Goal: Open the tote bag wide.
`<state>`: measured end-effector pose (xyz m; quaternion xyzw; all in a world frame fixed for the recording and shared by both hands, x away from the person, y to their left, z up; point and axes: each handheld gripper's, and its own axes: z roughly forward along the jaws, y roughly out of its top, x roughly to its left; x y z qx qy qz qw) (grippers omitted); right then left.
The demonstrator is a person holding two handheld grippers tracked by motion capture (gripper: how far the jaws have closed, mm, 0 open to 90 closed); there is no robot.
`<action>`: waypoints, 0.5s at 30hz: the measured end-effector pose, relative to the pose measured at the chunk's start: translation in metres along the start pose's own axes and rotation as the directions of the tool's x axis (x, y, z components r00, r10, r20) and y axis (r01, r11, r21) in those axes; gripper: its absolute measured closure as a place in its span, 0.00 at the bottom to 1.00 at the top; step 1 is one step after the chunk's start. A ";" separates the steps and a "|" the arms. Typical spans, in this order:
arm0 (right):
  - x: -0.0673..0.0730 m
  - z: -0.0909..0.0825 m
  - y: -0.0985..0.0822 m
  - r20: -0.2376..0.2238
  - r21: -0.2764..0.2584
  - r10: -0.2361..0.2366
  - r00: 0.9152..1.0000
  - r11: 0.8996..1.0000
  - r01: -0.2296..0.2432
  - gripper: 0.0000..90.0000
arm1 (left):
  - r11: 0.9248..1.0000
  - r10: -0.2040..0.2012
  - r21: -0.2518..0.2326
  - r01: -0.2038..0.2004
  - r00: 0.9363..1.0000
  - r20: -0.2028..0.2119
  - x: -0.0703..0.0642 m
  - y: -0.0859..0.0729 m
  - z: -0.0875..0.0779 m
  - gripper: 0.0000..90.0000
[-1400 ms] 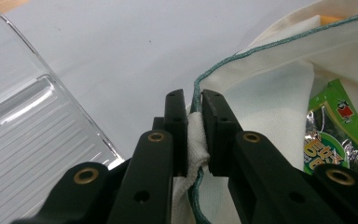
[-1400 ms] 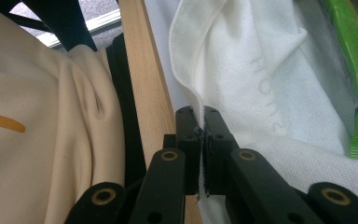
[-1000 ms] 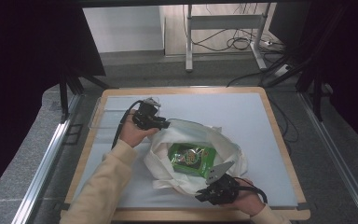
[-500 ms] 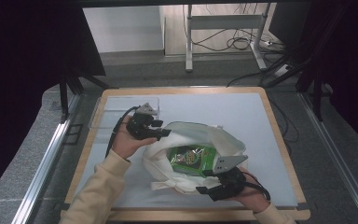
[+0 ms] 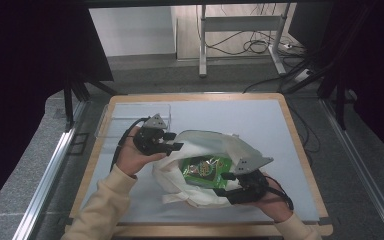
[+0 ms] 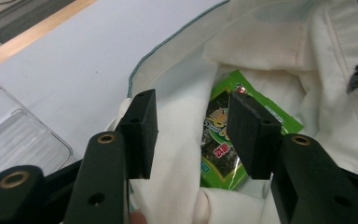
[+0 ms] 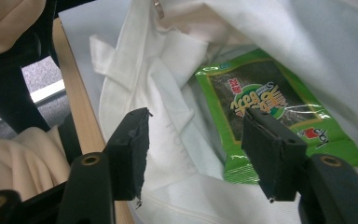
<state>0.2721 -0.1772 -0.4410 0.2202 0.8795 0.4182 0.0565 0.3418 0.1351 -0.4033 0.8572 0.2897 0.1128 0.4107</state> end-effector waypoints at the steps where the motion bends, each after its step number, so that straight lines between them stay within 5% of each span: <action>1: -0.001 0.000 0.001 0.002 0.000 -0.001 1.000 1.000 0.001 0.49 | 1.000 0.007 0.001 -0.007 1.000 0.003 -0.002 0.000 -0.001 0.62; 4: -0.002 0.001 0.003 0.004 0.008 -0.001 1.000 1.000 0.001 0.52 | 1.000 0.020 0.010 -0.021 1.000 0.010 -0.007 0.001 -0.001 0.67; 11: -0.004 0.002 0.008 0.016 0.017 -0.008 1.000 1.000 0.007 0.65 | 0.997 0.049 0.060 -0.051 0.998 0.043 -0.015 0.002 0.007 0.96; 15: -0.006 0.003 0.013 0.028 0.030 -0.013 1.000 0.999 0.012 0.77 | 0.994 0.052 0.089 -0.056 0.997 0.054 -0.016 0.003 0.013 1.00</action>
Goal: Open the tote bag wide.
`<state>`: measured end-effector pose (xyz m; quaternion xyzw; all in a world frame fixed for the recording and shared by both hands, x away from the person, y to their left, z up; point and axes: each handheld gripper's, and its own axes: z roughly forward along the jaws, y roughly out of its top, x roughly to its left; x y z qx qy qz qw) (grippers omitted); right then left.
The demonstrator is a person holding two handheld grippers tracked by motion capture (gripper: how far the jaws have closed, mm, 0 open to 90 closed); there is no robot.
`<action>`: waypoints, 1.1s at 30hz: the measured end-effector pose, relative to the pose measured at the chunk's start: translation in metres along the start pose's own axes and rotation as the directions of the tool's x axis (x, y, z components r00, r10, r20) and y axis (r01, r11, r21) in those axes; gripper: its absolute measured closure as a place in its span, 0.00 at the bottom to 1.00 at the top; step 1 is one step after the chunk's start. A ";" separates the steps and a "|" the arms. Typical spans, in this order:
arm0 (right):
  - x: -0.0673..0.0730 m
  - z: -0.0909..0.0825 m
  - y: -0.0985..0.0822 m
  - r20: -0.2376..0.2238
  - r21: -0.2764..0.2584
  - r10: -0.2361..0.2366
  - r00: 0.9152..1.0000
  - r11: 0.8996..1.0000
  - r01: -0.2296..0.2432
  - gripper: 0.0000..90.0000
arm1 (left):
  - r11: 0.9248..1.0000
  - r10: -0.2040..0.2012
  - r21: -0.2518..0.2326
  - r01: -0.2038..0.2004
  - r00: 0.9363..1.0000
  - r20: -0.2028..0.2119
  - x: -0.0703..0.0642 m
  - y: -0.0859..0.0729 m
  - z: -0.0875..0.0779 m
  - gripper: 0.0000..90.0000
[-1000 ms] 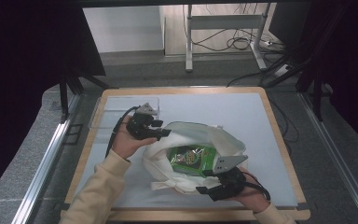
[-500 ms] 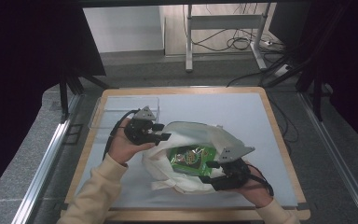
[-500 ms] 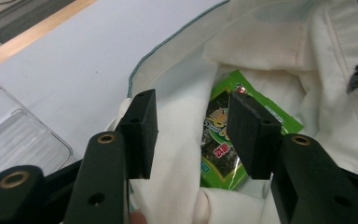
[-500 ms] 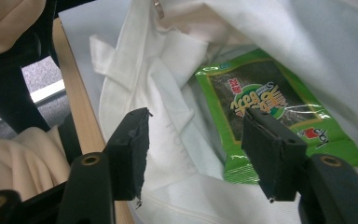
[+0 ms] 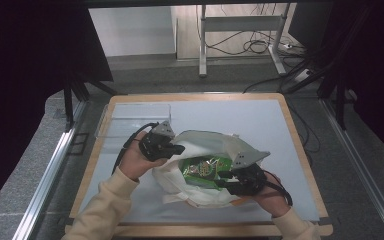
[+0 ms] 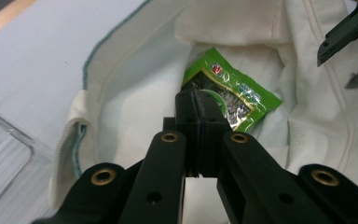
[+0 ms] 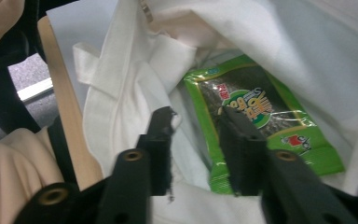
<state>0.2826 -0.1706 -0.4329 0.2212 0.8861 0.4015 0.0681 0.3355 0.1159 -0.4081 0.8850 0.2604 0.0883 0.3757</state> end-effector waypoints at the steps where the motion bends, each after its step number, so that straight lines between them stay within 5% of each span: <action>1: 0.000 0.001 0.002 0.003 0.004 -0.002 1.000 1.000 0.002 0.80 | 1.000 0.010 0.023 -0.010 1.000 0.008 -0.001 0.002 0.005 1.00; 6: -0.002 0.004 0.012 0.024 0.034 -0.023 0.999 0.999 0.022 0.92 | 0.996 0.023 0.083 -0.024 1.000 0.019 -0.002 0.007 0.019 1.00; 8: -0.002 0.011 0.021 0.027 0.074 -0.038 0.999 0.997 0.036 0.96 | 0.988 0.049 0.145 -0.052 0.998 0.028 -0.003 0.008 0.032 1.00; 11: -0.003 0.018 0.025 0.024 0.108 -0.045 0.999 0.993 0.042 0.97 | 0.983 0.050 0.176 -0.057 0.998 0.040 -0.004 0.008 0.041 1.00; 12: -0.005 0.026 0.026 0.015 0.131 -0.051 0.999 0.990 0.049 0.97 | 0.975 0.063 0.211 -0.071 0.997 0.046 -0.003 0.008 0.048 1.00; 17: -0.011 0.038 0.025 0.003 0.167 -0.040 0.999 0.985 0.039 0.97 | 0.960 0.074 0.270 -0.079 0.997 0.031 -0.001 0.007 0.061 1.00; 18: -0.013 0.042 0.022 -0.002 0.196 -0.029 1.000 0.980 0.029 0.97 | 0.948 0.079 0.308 -0.083 0.997 0.025 0.000 0.006 0.068 1.00; 21: -0.015 0.047 0.020 -0.004 0.217 -0.030 1.000 0.976 0.031 0.97 | 0.939 0.086 0.334 -0.081 0.996 0.001 0.002 0.004 0.074 1.00; 25: -0.018 0.056 0.014 -0.003 0.284 -0.027 1.000 0.958 0.027 0.98 | 0.926 0.077 0.373 -0.058 0.996 -0.037 0.007 0.003 0.081 1.00; 28: -0.018 0.064 0.006 -0.010 0.348 -0.036 0.999 0.937 0.037 0.98 | 0.916 0.084 0.397 -0.047 0.994 -0.076 0.010 0.002 0.088 1.00; 33: -0.017 0.066 -0.001 -0.050 0.384 -0.040 0.998 0.921 0.056 0.99 | 0.913 0.094 0.405 -0.044 0.990 -0.103 0.011 0.001 0.092 1.00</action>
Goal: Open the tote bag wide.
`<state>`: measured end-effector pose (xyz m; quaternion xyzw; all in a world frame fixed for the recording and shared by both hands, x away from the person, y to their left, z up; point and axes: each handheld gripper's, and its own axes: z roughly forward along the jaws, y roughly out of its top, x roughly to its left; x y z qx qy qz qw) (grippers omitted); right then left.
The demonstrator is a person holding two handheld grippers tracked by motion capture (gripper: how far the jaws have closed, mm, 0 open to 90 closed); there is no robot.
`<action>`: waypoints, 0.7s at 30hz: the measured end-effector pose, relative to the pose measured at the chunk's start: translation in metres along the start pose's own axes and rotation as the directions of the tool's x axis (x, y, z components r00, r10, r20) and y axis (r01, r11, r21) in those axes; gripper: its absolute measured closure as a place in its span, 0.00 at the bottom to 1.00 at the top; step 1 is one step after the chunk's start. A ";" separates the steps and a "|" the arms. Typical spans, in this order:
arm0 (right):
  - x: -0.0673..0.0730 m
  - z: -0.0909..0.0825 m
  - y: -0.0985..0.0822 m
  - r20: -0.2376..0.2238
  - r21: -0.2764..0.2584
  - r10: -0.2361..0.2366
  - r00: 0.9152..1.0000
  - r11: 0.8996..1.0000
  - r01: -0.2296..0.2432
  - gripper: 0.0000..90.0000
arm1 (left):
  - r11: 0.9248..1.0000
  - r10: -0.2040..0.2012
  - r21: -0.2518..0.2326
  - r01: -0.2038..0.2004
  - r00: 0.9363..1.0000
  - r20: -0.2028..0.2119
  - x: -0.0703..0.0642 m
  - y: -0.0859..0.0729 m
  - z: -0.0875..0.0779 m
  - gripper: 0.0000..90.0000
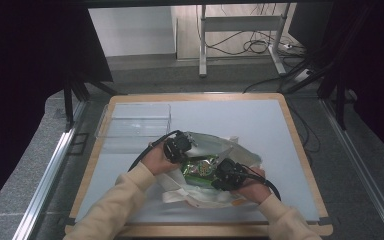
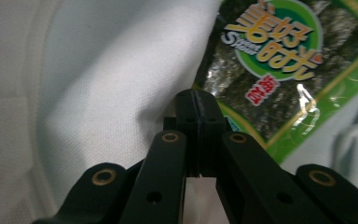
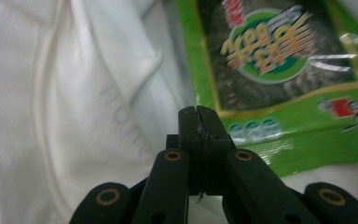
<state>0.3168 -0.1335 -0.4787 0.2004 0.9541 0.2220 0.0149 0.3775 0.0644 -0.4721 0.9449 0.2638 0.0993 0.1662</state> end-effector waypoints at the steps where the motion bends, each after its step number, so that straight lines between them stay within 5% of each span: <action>1: 0.001 0.001 -0.002 -0.013 0.008 -0.007 1.000 1.000 0.007 0.99 | 1.000 -0.003 0.001 0.003 1.000 -0.005 0.001 0.000 0.001 1.00; 10: 0.012 0.002 -0.017 -0.100 0.021 -0.064 0.993 0.998 0.067 0.99 | 0.999 -0.031 0.018 0.032 0.998 -0.048 0.006 0.002 0.008 1.00; 21: 0.015 0.002 -0.023 -0.103 -0.002 -0.086 0.991 0.996 0.087 0.99 | 0.997 -0.073 0.009 0.073 0.996 -0.047 0.016 0.001 0.011 1.00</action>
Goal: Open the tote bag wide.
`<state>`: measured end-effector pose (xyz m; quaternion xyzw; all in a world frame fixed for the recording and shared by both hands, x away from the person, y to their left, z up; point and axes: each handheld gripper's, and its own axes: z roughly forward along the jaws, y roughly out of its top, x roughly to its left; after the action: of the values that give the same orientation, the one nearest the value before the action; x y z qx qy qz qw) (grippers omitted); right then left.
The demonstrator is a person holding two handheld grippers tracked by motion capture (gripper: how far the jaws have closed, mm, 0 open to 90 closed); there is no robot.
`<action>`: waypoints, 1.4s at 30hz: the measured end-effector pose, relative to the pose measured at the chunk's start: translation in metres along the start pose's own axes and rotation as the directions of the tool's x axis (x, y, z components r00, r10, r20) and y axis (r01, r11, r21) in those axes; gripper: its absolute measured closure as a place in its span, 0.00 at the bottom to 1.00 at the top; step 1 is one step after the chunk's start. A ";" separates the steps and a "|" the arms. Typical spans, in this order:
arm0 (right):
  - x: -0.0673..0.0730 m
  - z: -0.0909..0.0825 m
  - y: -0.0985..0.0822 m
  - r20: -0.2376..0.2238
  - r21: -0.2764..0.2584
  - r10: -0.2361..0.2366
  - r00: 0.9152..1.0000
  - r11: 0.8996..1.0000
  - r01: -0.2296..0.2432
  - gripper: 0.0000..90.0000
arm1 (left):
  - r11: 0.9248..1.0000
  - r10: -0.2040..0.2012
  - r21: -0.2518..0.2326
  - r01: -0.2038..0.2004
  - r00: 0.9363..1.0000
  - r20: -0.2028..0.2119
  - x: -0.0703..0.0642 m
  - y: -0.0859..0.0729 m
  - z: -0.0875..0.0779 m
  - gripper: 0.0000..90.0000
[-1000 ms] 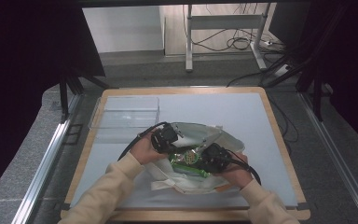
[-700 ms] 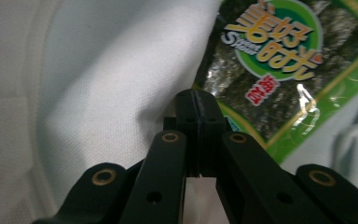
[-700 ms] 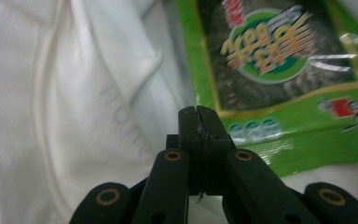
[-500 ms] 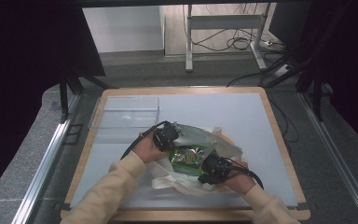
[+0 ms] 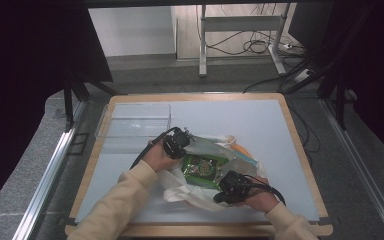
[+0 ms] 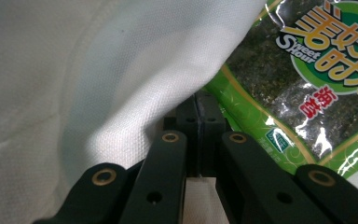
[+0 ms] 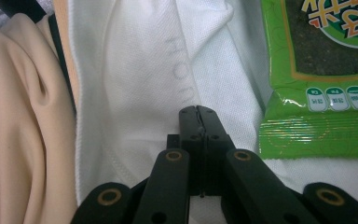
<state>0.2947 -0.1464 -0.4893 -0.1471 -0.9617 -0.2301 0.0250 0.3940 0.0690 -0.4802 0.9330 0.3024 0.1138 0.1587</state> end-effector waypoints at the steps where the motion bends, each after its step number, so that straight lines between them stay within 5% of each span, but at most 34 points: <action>1: 0.000 0.000 0.000 0.001 -0.002 -0.002 1.000 1.000 0.002 0.99 | 1.000 -0.002 0.000 0.002 1.000 -0.001 0.000 0.000 0.000 1.00; 10: 0.000 -0.001 -0.001 0.001 -0.010 -0.007 1.000 1.000 0.007 0.99 | 1.000 -0.020 0.003 0.020 1.000 -0.001 0.002 0.003 -0.002 1.00; 14: 0.000 -0.005 0.002 0.029 -0.038 -0.001 1.000 0.999 0.002 0.99 | 0.999 -0.008 -0.036 0.011 0.997 0.079 0.000 -0.002 -0.015 1.00; 17: 0.000 -0.010 0.004 0.042 -0.065 0.003 0.999 0.998 0.000 0.99 | 0.998 0.002 -0.061 0.004 0.995 0.101 -0.003 -0.006 -0.024 1.00; 24: -0.004 -0.027 0.007 0.108 -0.147 0.050 0.993 0.989 -0.034 0.99 | 0.984 0.011 -0.177 0.022 0.984 0.180 -0.011 -0.030 -0.054 0.99; 35: -0.014 -0.042 0.010 0.153 -0.187 0.122 0.981 0.978 -0.092 0.98 | 0.971 0.030 -0.239 0.027 0.972 0.231 -0.025 -0.055 -0.066 0.98; 39: -0.020 -0.045 0.016 0.225 -0.178 0.141 0.964 0.979 -0.101 0.98 | 0.976 0.052 -0.218 0.003 0.967 0.248 -0.033 -0.060 -0.063 0.99; 42: -0.038 -0.051 0.020 0.298 -0.178 0.190 0.935 0.974 -0.141 0.98 | 0.982 0.071 -0.189 -0.020 0.962 0.264 -0.038 -0.066 -0.059 0.99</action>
<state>0.3364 -0.1628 -0.4395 -0.2637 -0.9169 -0.2744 -0.1200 0.3111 0.1100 -0.4539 0.9277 0.2445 0.0171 0.2815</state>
